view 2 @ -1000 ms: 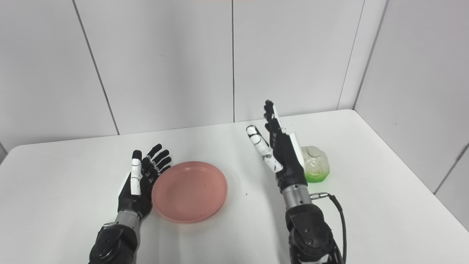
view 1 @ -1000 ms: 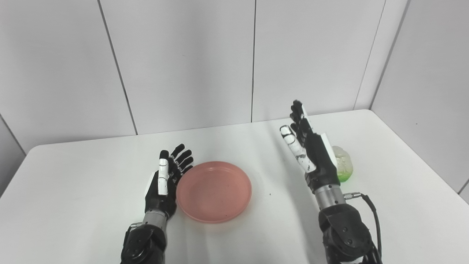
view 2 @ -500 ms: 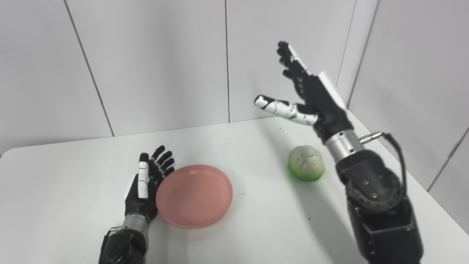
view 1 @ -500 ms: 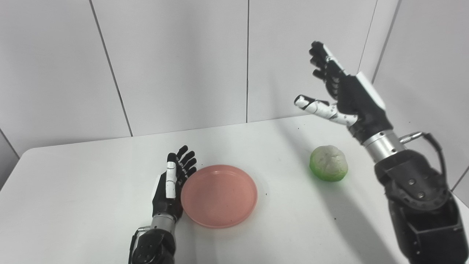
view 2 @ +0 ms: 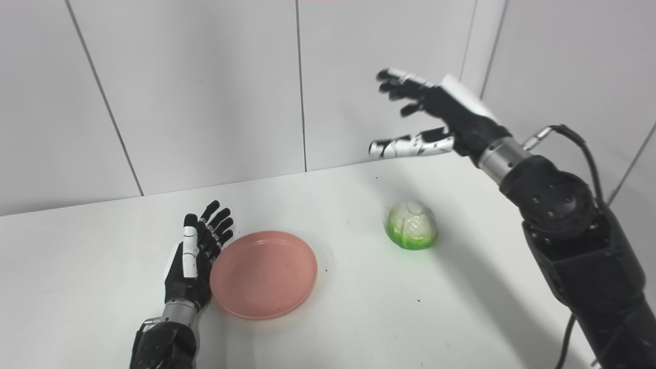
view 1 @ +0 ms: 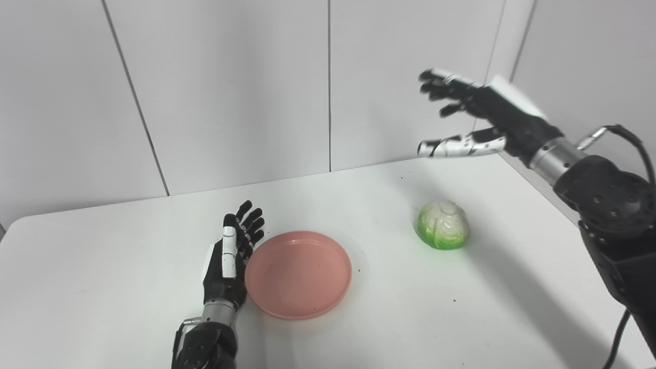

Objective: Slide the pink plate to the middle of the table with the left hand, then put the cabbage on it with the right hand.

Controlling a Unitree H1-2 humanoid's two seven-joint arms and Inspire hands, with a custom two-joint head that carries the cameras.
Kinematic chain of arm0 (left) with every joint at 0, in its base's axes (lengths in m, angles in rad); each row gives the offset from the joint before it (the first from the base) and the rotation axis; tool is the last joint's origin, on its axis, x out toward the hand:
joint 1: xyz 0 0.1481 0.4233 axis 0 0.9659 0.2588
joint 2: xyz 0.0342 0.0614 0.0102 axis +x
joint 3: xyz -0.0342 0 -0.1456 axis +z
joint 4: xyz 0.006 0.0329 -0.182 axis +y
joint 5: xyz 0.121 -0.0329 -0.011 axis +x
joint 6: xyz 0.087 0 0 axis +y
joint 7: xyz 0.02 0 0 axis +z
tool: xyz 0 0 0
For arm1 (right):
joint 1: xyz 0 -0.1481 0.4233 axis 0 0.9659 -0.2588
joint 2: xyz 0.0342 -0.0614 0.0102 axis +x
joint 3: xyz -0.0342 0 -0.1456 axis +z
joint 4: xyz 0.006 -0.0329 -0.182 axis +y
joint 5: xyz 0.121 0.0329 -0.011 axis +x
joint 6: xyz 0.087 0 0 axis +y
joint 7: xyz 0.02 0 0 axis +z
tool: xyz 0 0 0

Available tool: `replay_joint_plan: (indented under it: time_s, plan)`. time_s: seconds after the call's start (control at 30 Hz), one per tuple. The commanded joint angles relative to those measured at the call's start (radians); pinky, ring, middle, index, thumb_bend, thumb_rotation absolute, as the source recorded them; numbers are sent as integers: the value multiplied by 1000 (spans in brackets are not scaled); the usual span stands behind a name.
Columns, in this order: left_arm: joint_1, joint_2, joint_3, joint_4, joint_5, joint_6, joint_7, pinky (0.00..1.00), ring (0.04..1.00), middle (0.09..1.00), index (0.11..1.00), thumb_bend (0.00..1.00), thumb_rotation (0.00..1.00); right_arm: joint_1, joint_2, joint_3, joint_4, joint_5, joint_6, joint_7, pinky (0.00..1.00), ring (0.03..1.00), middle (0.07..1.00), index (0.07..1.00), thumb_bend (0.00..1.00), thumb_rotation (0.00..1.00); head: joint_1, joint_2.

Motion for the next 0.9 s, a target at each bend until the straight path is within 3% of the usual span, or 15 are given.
replay_joint_plan:
  time_s: [0.0, 0.07, 0.13, 0.27, 0.37, 0.63, 0.87]
  plan:
    - [3, 20, -3, 13, 14, -22, -7, 872, 886, 878, 879, 767, 1000, -68, -28, 17, 2, -95, -5, 41, 781, 864, 880, 890, 735, 450, -12, 2]
    - [-1, 26, 2, 23, -2, -27, -27, 885, 897, 889, 883, 779, 1000, -82, -25, 39, 22, -185, -5, 91, 812, 889, 887, 885, 805, 504, -24, 4]
    - [-5, 32, 10, 32, -20, -25, -46, 902, 910, 900, 896, 784, 999, -97, -5, 41, 47, -241, -5, 138, 873, 910, 885, 882, 844, 468, -44, 6]
    - [-9, 53, 8, 34, -21, -18, -70, 902, 905, 897, 894, 802, 995, -125, 28, 43, 95, -336, -5, 225, 891, 926, 904, 881, 884, 455, -79, 13]
    - [-10, 68, 7, 37, -23, -21, -92, 921, 919, 914, 906, 804, 1000, -146, 17, 84, 131, -385, -5, 269, 775, 866, 890, 891, 909, 457, -95, 17]
    - [-9, 84, 12, 29, -42, -2, -116, 924, 928, 919, 914, 812, 1000, -176, 0, 207, 228, -495, -6, 297, 795, 937, 960, 898, 976, 467, -147, 16]
    - [-12, 87, 26, 38, -53, 0, -114, 916, 925, 917, 909, 815, 1000, -201, 0, 287, 309, -563, -19, 309, 854, 973, 961, 895, 1000, 449, -192, 18]
